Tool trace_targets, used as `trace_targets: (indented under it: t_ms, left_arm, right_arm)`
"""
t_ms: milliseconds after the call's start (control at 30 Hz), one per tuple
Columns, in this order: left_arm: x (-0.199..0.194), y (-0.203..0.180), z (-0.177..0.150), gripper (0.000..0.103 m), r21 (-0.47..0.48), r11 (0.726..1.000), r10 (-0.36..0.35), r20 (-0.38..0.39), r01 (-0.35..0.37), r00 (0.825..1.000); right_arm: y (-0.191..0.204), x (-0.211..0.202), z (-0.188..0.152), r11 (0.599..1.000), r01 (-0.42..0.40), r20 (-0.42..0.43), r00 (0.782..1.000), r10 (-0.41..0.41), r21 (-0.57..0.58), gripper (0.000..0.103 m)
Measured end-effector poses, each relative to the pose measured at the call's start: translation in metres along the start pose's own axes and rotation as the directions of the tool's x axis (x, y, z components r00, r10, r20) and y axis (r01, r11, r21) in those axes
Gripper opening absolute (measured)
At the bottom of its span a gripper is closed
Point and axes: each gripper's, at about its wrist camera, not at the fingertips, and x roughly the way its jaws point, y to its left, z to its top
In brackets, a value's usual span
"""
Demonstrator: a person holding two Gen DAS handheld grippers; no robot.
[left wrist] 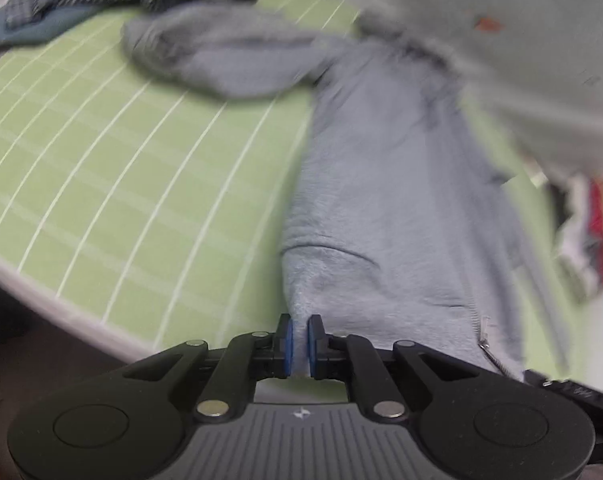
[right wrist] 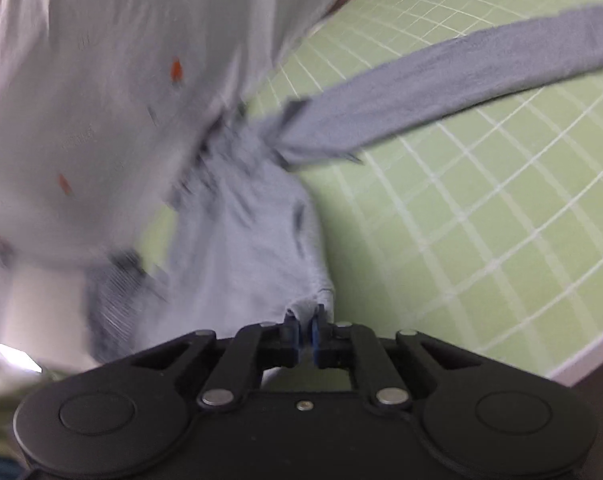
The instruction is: Fold clothes
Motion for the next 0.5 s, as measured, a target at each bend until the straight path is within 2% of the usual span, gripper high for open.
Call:
trace_targets:
  t_ms: [67,100,133,167,200,233,300,367,400,500]
  left_arm:
    - [0.005,-0.001,-0.004,0.013,0.042,0.997,0.059,-0.018,-0.058,0.998]
    - [0.002,0.0,-0.003,0.02,0.04,0.998,0.055,-0.003,-0.055,0.998]
    - [-0.001,0.0,-0.002,0.025,0.038,0.998,0.051,0.012,-0.051,0.999]
    - [-0.004,0.001,-0.001,0.037,0.035,0.998,0.048,0.027,-0.049,0.998]
    - [-0.006,0.001,0.001,0.05,0.033,0.998,0.06,0.043,-0.061,0.997]
    - [-0.006,0.0,0.003,0.055,0.032,0.996,0.081,0.056,-0.083,0.995]
    - [-0.007,-0.002,0.01,0.073,0.034,0.991,0.13,0.084,-0.133,0.988]
    - [-0.008,-0.002,0.017,0.081,0.022,0.987,0.158,0.116,-0.162,0.981]
    - [-0.009,-0.001,0.021,0.086,0.012,0.987,0.159,0.131,-0.162,0.979]
    - [-0.013,0.003,0.035,0.091,-0.004,0.985,0.172,0.176,-0.174,0.969]
  right_arm:
    - [0.001,-0.003,-0.004,0.999,0.01,0.002,1.0,-0.01,-0.038,0.01]
    - [0.001,-0.005,-0.006,0.998,0.015,0.003,1.0,-0.015,-0.058,0.014]
    - [0.007,-0.005,-0.004,0.996,0.029,0.014,1.0,-0.028,-0.081,0.025]
    - [0.014,-0.004,-0.002,0.994,0.044,0.028,0.999,-0.042,-0.104,0.042]
    - [0.021,-0.004,0.0,0.99,0.06,0.041,0.998,-0.055,-0.128,0.047]
    - [0.027,-0.004,0.002,0.986,0.075,0.055,0.996,-0.068,-0.151,0.051]
    - [0.041,-0.003,0.005,0.975,0.107,0.084,0.992,-0.092,-0.196,0.061]
    - [0.051,0.003,0.008,0.961,0.146,0.103,0.987,-0.124,-0.235,0.081]
    - [0.056,0.005,0.009,0.952,0.165,0.115,0.984,-0.139,-0.258,0.083]
    - [0.071,0.012,0.007,0.926,0.192,0.145,0.978,-0.151,-0.326,0.097]
